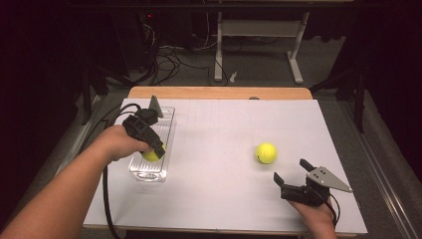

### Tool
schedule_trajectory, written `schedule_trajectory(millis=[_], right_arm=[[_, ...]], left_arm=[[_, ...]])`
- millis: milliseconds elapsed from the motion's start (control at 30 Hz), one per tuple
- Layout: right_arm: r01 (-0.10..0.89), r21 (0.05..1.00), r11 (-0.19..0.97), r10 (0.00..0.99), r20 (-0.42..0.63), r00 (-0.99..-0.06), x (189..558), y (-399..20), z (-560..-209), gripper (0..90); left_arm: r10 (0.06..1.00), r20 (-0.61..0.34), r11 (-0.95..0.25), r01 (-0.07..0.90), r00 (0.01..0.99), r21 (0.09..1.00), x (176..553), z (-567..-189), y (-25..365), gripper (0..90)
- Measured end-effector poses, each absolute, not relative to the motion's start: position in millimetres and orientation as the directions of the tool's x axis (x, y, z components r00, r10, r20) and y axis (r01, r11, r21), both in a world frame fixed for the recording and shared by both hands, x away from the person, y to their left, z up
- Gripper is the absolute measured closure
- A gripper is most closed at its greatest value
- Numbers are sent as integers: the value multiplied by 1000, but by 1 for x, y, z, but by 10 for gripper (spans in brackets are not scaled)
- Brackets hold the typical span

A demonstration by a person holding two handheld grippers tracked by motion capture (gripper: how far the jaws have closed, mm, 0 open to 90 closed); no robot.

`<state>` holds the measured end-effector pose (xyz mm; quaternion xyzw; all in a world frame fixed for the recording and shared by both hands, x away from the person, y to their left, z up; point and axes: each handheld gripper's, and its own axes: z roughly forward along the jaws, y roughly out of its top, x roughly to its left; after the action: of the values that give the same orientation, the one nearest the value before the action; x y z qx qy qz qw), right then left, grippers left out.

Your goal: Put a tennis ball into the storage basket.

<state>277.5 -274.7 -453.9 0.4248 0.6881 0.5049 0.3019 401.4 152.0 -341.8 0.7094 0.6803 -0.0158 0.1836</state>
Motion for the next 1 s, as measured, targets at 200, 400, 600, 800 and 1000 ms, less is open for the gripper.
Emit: schedule_trajectory(millis=[200,400,600,800,1000], right_arm=[[279,952,128,890,14,-456,277,-274,-454,2],[279,952,128,890,14,-456,277,-275,-454,2],[280,951,129,890,13,-456,277,-275,-454,2],[281,951,130,889,13,-458,278,-274,-454,2],[282,950,131,889,14,-458,278,-274,-454,2]], left_arm=[[962,-265,7,971,59,241,402,-344,159,268],[964,-260,19,972,44,236,405,-346,164,268],[967,-254,34,970,29,240,409,-344,167,268],[968,-247,36,966,29,257,417,-332,165,268],[968,-251,50,959,23,280,428,-317,162,268]])
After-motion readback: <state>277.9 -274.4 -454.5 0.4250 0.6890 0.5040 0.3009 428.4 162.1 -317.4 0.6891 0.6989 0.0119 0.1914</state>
